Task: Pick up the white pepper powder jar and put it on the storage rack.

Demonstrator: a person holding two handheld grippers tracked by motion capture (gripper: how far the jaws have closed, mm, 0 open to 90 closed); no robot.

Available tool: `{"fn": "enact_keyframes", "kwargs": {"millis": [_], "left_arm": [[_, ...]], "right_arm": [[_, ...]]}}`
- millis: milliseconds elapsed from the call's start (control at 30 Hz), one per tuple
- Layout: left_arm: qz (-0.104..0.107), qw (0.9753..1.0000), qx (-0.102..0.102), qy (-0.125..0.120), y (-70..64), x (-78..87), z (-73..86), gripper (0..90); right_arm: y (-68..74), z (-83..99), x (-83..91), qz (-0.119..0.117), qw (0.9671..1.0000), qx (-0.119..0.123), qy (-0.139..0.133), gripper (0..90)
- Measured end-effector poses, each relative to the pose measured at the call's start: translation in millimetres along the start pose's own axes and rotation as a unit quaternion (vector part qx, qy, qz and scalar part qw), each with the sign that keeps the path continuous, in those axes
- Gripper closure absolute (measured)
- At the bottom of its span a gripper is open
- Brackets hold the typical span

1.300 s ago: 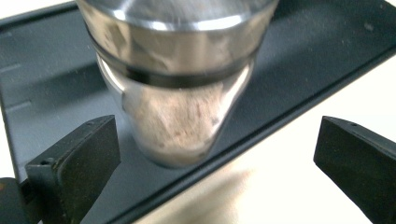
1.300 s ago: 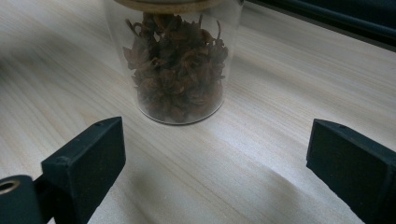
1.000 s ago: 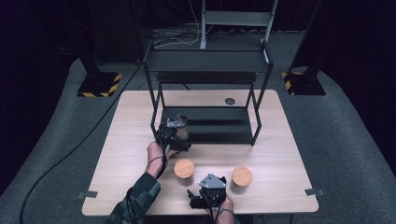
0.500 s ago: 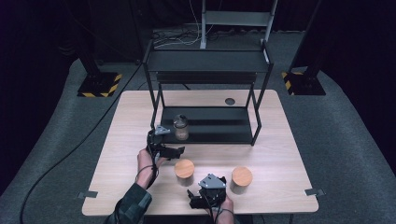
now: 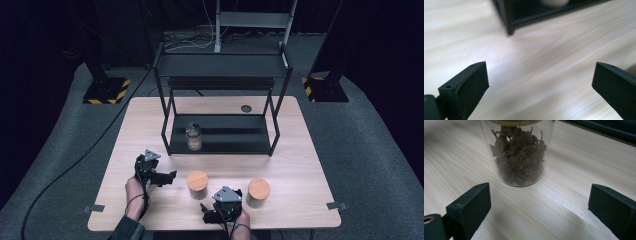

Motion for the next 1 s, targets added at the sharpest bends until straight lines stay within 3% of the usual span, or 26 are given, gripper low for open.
{"fn": "enact_keyframes", "kwargs": {"millis": [167, 367, 700, 1000], "left_arm": [[-0.033, 0.9993, 0.008, 0.018, 16.2, 6.3, 25.4, 0.4], [-0.060, 0.9979, 0.013, 0.024, 30.0, 12.5, 39.0, 0.4], [-0.076, 0.9969, 0.015, 0.016, 39.3, 18.3, 48.0, 0.4], [-0.076, 0.9969, 0.015, -0.014, 40.7, 18.7, 49.2, 0.1]], "right_arm": [[-0.1, -0.1, 0.1, 0.001, 1.0000, 0.000, -0.001, 3.7], [-0.1, -0.1, 0.1, 0.001, 1.0000, 0.000, -0.001, 3.7], [-0.3, 0.0, 0.1, 0.001, 1.0000, -0.001, 0.000, 3.6], [-1.0, -0.3, 0.2, 0.002, 1.0000, -0.005, -0.002, 3.6]]}}
Point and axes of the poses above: each handheld gripper's, and its own axes: x roughly backward along the jaws, z roughly out of its underside, y roughly to its left, the point moved 10 cm from there along -x, roughly forward along the jaws, and after that the axes turned 10 degrees about -y, right-handed, at the moved point
